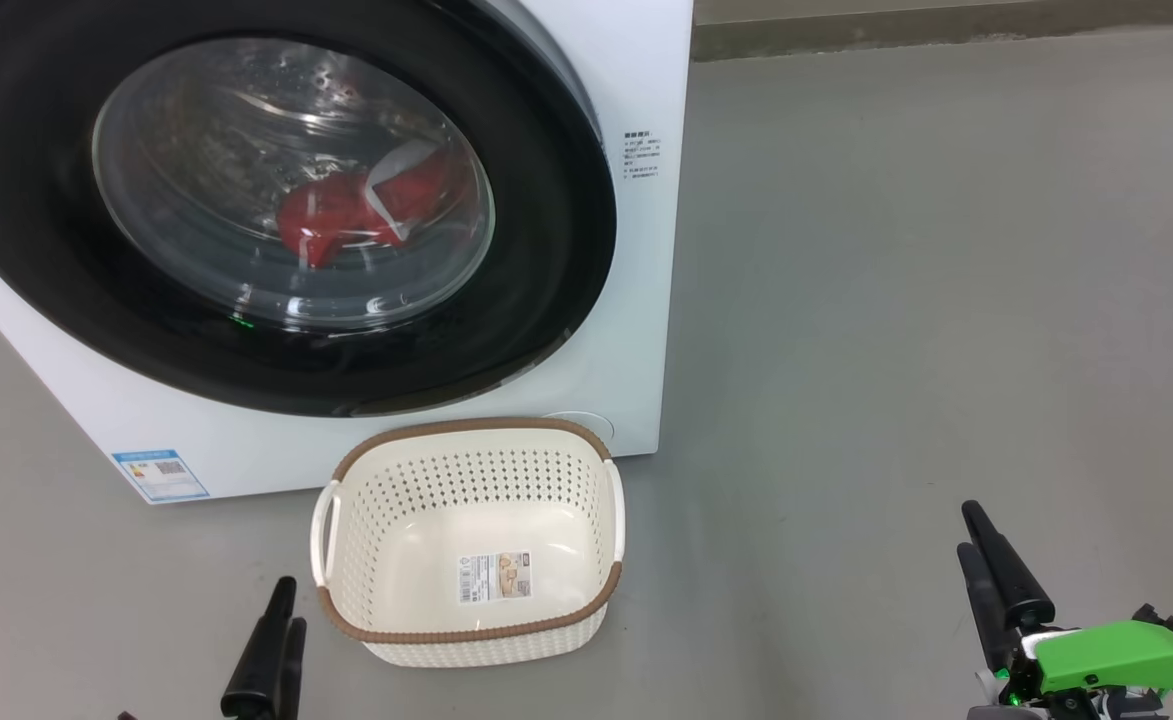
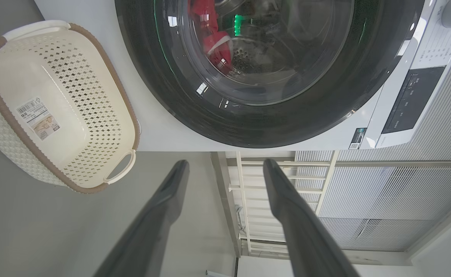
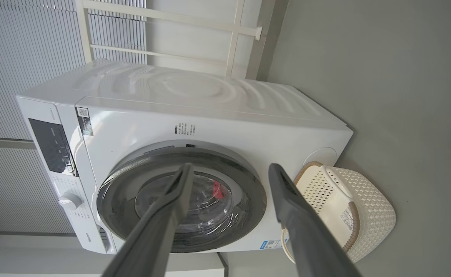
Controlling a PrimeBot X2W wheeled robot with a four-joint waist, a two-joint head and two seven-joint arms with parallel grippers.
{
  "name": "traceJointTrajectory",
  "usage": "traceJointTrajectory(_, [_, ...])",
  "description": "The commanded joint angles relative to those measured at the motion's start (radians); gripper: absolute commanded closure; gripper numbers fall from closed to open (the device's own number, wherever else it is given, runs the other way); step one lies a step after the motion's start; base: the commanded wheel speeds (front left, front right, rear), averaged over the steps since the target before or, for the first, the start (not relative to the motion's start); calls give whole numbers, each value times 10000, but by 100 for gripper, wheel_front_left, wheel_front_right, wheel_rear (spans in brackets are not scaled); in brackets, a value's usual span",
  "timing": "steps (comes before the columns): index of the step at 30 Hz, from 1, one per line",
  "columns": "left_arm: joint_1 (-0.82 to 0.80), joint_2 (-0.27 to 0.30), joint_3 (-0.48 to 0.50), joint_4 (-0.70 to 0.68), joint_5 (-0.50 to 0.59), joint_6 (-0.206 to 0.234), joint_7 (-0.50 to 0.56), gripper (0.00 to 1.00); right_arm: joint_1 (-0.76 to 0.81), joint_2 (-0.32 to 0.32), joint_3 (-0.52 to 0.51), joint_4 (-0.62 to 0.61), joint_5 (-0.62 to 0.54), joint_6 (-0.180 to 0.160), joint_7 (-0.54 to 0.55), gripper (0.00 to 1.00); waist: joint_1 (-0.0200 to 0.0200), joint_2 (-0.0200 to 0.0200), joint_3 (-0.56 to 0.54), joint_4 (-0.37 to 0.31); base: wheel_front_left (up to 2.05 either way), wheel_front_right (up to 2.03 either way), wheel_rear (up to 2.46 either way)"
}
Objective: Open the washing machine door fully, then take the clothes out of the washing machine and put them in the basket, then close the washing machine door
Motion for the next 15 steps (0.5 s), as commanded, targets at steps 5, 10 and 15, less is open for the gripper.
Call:
traceJointTrajectory(5, [-386, 182, 49, -378, 811, -19, -226, 0, -607, -193, 227, -223, -662, 1, -260, 0, -1, 0, 28, -8, 0, 0, 0])
traceJointTrajectory(10, [-423, 164, 37, -430, 1353, -21, -345, 0, -677, -204, 322, -244, -1219, 1, -378, 0, -1, 0, 49, -14, 0, 0, 0])
traceJointTrajectory(15, [-464, 146, 43, -505, 2069, -24, -493, 0, -770, -241, 525, -266, -2008, 1, -525, 0, -1, 0, 75, -21, 0, 0, 0])
